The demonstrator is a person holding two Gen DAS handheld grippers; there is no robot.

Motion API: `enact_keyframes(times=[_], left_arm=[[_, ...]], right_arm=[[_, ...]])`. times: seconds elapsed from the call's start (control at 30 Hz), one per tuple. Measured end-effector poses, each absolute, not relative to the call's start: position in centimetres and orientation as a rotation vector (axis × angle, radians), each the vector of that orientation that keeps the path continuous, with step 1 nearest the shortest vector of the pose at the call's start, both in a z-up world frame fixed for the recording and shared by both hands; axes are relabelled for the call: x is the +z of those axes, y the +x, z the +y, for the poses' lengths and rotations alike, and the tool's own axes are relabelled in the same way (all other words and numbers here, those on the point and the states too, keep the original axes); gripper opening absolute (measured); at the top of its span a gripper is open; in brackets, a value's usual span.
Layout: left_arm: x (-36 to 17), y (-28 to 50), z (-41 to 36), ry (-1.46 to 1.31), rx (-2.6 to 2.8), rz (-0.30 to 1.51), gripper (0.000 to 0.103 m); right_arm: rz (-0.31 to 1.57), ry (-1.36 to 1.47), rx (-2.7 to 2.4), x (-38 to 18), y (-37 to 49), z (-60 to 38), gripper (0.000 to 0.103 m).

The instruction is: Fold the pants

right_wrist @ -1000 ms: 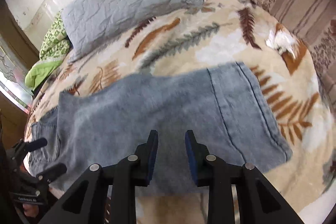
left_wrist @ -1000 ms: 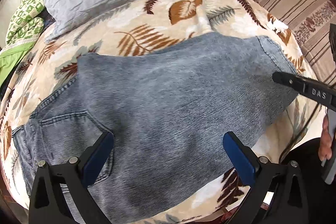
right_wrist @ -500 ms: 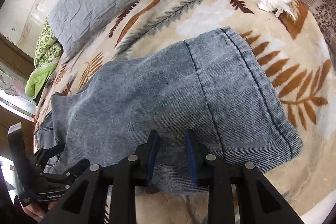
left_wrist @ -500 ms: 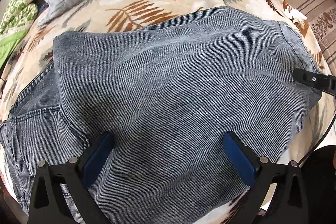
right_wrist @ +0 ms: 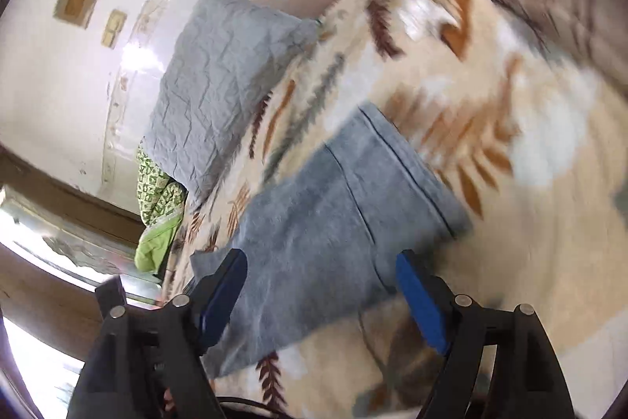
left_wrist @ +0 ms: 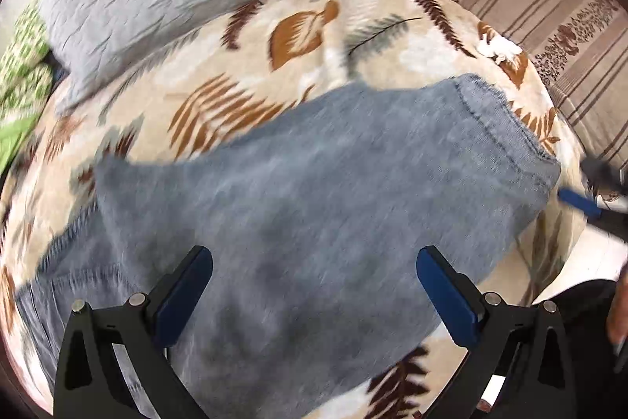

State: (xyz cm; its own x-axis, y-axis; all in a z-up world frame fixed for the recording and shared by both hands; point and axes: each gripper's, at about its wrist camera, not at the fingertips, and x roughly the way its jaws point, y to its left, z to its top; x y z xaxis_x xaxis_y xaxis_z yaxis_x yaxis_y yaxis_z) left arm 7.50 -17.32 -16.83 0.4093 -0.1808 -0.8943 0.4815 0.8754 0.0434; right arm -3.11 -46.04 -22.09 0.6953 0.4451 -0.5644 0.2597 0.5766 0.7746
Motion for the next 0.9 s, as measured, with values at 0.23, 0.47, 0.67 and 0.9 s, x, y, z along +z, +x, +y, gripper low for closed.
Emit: enact_keyframes(times=[0.23,0.47,0.67,0.9], left_arm=[[-16.4,11.3,-24.5,0.424,-0.503,1.004,0.103],[-17.6,14.7,-30.3,0.530,-0.664,0.987,0.103],[-20.8,17.3,-33.4,0.579,-0.783,1.052,0.103],[-22.1,16.7,-33.9,0.505,-0.954,1.066,0.054]], right_arm=[[0.836,1.171,0.119,-25.1,-5.2,-47.1,0.081],[0.836,1.248,0.083,-27.1,-3.3,-47.5,0.074],[0.800,1.234,0.041,-27.6,-2.5,-47.3,0.064],[0.800,1.212,0.028,-28.0,-1.3,-47.5,0.024]])
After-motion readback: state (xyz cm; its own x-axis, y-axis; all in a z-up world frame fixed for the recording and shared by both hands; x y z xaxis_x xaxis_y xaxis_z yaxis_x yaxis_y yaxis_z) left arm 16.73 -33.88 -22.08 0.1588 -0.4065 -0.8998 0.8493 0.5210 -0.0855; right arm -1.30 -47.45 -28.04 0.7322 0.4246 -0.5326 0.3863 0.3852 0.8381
